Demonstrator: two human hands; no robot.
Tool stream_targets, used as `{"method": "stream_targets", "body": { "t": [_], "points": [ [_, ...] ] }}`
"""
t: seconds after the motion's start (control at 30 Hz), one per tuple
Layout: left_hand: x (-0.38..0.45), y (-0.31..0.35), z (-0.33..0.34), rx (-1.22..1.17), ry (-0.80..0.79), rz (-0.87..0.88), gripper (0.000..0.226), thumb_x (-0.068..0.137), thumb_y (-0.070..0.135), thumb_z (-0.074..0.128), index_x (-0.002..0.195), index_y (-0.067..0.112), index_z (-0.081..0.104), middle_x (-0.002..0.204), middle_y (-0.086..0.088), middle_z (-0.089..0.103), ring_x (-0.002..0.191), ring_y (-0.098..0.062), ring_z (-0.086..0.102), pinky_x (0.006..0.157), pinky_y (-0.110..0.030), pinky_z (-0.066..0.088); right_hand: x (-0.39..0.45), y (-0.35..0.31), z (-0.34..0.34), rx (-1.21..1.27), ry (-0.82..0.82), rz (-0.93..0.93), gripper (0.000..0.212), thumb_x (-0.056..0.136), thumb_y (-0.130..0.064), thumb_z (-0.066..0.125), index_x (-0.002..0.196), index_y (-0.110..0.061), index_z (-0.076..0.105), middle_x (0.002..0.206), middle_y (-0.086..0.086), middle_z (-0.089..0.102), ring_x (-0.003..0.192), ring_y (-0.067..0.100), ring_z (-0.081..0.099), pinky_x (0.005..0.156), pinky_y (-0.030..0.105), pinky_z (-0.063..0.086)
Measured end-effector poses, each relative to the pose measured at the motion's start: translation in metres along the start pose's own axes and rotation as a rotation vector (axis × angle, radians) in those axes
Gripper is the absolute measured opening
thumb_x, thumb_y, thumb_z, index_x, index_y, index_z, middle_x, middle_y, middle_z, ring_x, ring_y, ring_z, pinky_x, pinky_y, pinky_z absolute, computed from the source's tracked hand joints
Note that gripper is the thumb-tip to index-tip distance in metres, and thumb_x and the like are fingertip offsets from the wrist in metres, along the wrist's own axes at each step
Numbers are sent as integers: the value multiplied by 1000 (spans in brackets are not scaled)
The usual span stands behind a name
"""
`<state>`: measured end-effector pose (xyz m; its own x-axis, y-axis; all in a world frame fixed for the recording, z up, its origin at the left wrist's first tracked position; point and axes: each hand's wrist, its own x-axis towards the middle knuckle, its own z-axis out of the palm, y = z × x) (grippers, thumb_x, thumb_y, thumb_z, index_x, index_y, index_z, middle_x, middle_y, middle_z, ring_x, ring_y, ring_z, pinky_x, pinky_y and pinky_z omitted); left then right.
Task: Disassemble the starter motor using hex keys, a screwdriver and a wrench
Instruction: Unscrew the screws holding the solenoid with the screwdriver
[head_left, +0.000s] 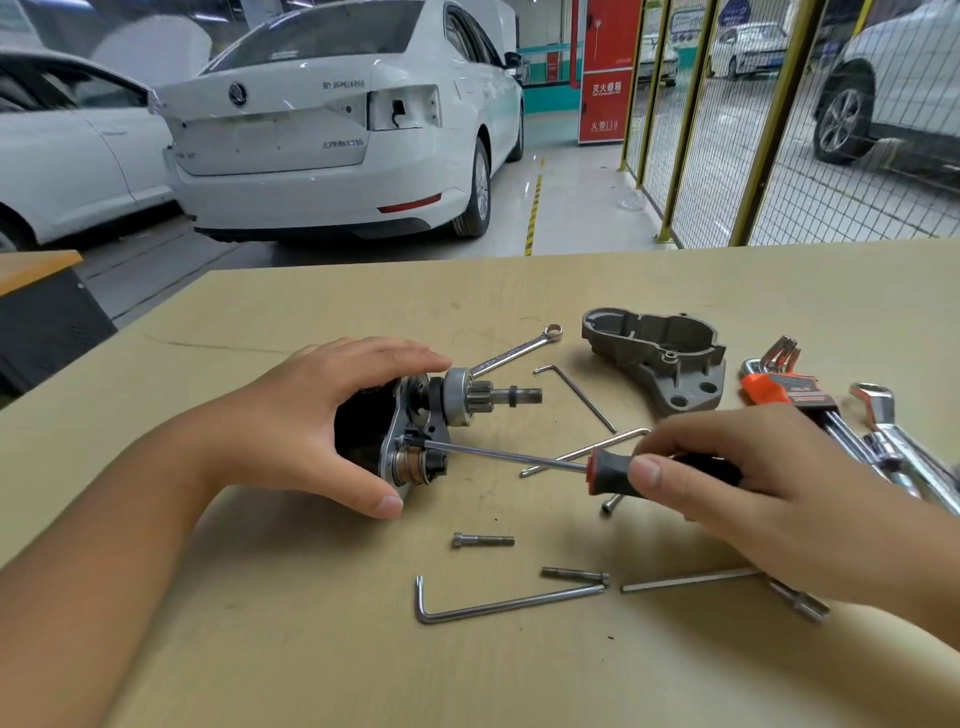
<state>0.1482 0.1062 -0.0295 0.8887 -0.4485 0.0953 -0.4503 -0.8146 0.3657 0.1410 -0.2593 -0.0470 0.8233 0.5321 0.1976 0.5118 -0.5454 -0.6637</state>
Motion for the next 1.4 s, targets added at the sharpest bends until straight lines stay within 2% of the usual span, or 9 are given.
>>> {"method": "stream_targets", "body": {
  "t": [0.2, 0.37, 0.57, 0.7, 0.77, 0.93, 1.03, 1.23, 1.4],
  "points": [
    [0, 0, 0, -13, 3, 2, 105, 49, 66, 84, 146, 59, 45, 150, 43, 37, 145, 12, 31, 113, -14, 24, -1, 0, 1, -148, 72, -94, 52, 91, -65, 39, 76, -25, 68, 68, -4, 58, 70, 16, 58, 63, 31, 43],
    [-1, 0, 0, -20, 5, -1, 106, 48, 67, 85, 146, 58, 46, 150, 42, 39, 145, 11, 32, 114, -17, 25, 1, 1, 0, -170, 122, -156, 33, 89, -62, 48, 81, -36, 67, 76, -12, 58, 78, 10, 59, 64, 23, 42],
    [-1, 0, 0, -20, -7, -17, 110, 49, 67, 85, 148, 62, 38, 152, 41, 38, 146, 9, 32, 115, -23, 27, 0, 8, 1, -265, 80, -220, 33, 89, -65, 51, 89, -34, 61, 65, -16, 56, 66, 5, 54, 62, 25, 42],
    [0, 0, 0, -23, -2, -23, 108, 49, 67, 85, 147, 62, 39, 151, 42, 38, 146, 9, 32, 116, -22, 27, 2, 7, 1, -290, 135, -225, 35, 84, -65, 68, 97, -33, 68, 79, -18, 62, 76, 3, 57, 65, 16, 43],
    [0, 0, 1, -17, 1, -19, 108, 49, 67, 85, 147, 63, 39, 151, 42, 38, 146, 9, 32, 115, -21, 27, 2, 6, 2, -296, 147, -220, 42, 79, -67, 65, 100, -32, 72, 89, -16, 62, 81, 5, 59, 70, 22, 48],
    [-1, 1, 0, -16, 7, -15, 107, 50, 67, 84, 146, 64, 38, 152, 41, 38, 146, 10, 32, 116, -22, 28, -1, 3, 2, -275, 160, -175, 35, 84, -65, 61, 88, -33, 74, 88, -13, 57, 82, 9, 57, 69, 18, 42],
    [-2, 5, 0, 35, 17, -5, 96, 57, 72, 80, 145, 66, 41, 158, 31, 36, 149, 2, 31, 123, -40, 30, -1, 1, 2, -249, 160, -175, 31, 88, -58, 52, 82, -33, 71, 86, -13, 55, 82, 10, 56, 69, 19, 41],
    [8, 30, 20, 30, 207, 111, 35, 91, 63, 59, 119, 48, 73, 161, 20, 40, 153, -7, 27, 118, -55, 33, 1, 3, 0, -283, 124, -217, 27, 90, -55, 54, 88, -32, 67, 95, -16, 56, 84, 7, 58, 74, 21, 43],
    [15, 43, 39, 128, 249, 187, 37, 102, 50, 48, 102, 31, 80, 153, 14, 53, 152, -17, 35, 109, -65, 37, 1, 7, 0, -280, 118, -231, 33, 89, -62, 53, 95, -32, 61, 90, -19, 57, 81, 4, 55, 70, 24, 44]
  ]
}}
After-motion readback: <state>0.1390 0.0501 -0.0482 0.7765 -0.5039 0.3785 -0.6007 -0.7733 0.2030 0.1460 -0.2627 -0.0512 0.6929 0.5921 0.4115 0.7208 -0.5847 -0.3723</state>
